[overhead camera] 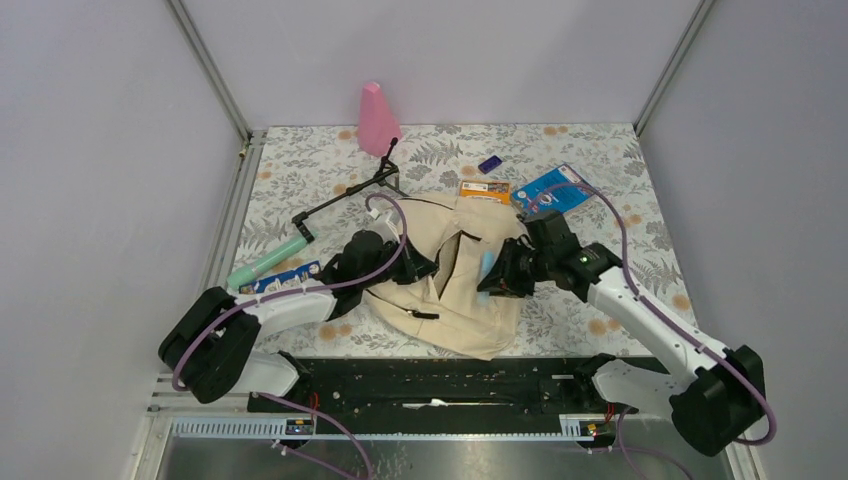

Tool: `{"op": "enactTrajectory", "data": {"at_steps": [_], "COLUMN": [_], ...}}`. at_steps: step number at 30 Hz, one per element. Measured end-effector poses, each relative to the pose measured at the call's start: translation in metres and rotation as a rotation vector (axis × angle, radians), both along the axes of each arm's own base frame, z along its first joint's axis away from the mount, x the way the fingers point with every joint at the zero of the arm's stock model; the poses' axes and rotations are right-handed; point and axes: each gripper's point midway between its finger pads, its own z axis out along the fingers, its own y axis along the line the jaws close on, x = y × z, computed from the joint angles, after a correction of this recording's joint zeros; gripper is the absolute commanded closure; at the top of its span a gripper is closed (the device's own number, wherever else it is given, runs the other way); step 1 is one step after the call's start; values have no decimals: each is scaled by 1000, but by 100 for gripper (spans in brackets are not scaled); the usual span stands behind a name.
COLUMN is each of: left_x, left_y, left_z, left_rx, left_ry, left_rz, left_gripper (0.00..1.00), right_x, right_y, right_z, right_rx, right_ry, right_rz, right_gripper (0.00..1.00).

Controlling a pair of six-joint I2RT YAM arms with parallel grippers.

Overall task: Pack the student bag
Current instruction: Pick up the stationery from the center of the board.

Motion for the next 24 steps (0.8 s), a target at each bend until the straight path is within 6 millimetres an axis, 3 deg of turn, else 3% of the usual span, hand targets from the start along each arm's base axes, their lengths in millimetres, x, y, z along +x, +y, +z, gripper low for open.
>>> {"op": "enactTrajectory", "data": {"at_steps": [8,12,17,24], "left_x": [-1,-3,-2,-4], "left_y": [12,14,13,15], "left_z": [-4,-7,-7,-10], "left_rx": [27,32,30,28], "left_ry": [-15,-10,-12,-10], "left_rz": [44,46,45,47], "left_gripper": [100,100,100,100], "right_x": [-6,-9,-7,3], "right_y": [78,111,132,143], "right_z": [15,8,5,1], "right_rx": [62,79,137,223], "right_ry": [23,52,95,139], "right_rz": [152,194,157,34], "right_gripper": [100,100,100,100]}}
